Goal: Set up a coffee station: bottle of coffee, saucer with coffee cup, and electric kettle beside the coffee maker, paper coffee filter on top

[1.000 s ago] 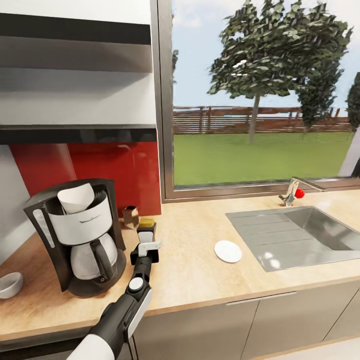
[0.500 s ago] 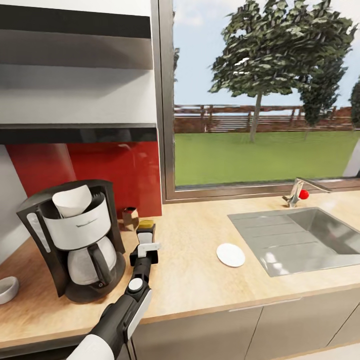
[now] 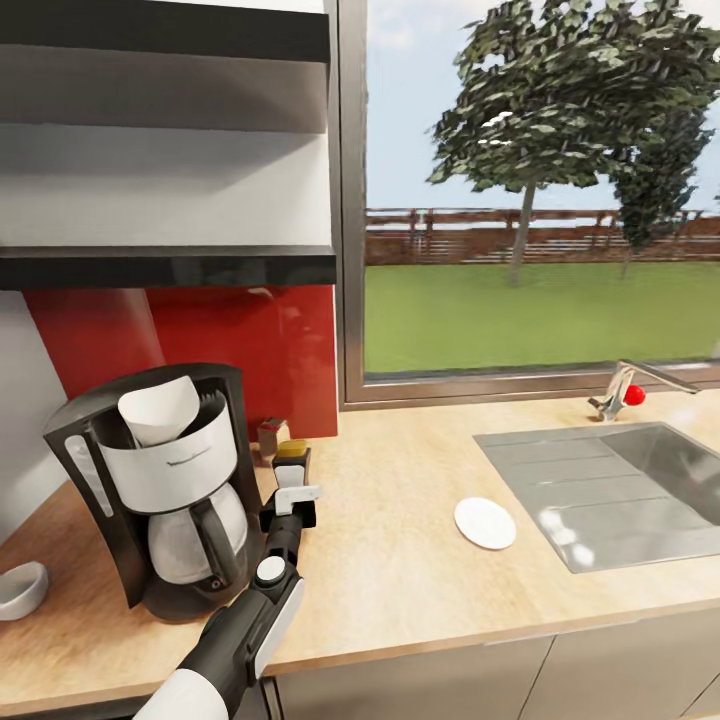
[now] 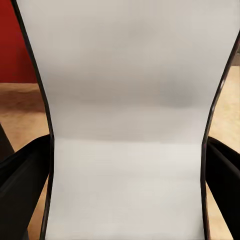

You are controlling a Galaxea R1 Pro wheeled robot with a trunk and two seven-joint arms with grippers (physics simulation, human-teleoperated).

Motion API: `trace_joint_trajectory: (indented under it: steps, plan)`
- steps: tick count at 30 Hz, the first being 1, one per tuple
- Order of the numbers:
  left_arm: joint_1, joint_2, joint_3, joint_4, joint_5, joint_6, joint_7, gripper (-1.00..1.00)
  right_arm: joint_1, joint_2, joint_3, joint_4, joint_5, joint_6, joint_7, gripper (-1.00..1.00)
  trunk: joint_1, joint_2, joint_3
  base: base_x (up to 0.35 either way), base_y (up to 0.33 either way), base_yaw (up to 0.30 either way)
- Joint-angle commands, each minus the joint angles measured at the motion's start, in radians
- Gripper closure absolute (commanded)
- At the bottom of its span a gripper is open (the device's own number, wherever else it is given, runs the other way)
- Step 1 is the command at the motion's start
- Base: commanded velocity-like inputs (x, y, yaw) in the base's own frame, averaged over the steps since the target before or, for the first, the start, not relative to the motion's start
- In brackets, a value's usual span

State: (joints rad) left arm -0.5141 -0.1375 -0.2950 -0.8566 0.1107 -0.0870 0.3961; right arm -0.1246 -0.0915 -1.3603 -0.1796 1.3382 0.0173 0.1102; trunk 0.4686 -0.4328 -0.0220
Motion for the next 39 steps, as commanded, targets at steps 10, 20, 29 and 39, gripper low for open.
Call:
trace_joint_trajectory:
  steps: [10, 20, 29, 39]
  plan:
    - [-0.001, -0.001, -0.005, 0.001, 0.009, -0.005, 0.006, 1.00, -0.001, -0.002, -0.006, -0.003, 0.007, -0.001, 0.008, -1.00, 0.001, -0.002, -0.002, 0.002, 0.001, 0.001]
    - [-0.001, -0.001, -0.006, 0.001, 0.010, -0.006, 0.006, 1.00, -0.001, -0.002, -0.006, -0.003, 0.007, 0.000, 0.007, -1.00, 0.001, -0.002, -0.002, 0.032, 0.000, 0.000]
    - [-0.001, 0.000, -0.006, 0.043, 0.006, -0.014, 0.005, 1.00, -0.001, -0.002, -0.006, -0.003, 0.007, 0.000, 0.007, -1.00, 0.001, -0.002, -0.002, 0.034, 0.000, 0.000]
    - [-0.001, -0.001, -0.013, 0.111, 0.006, -0.123, 0.003, 1.00, -0.001, -0.002, -0.006, -0.003, 0.007, 0.000, 0.008, -1.00, 0.001, -0.002, -0.002, 0.001, 0.000, 0.000]
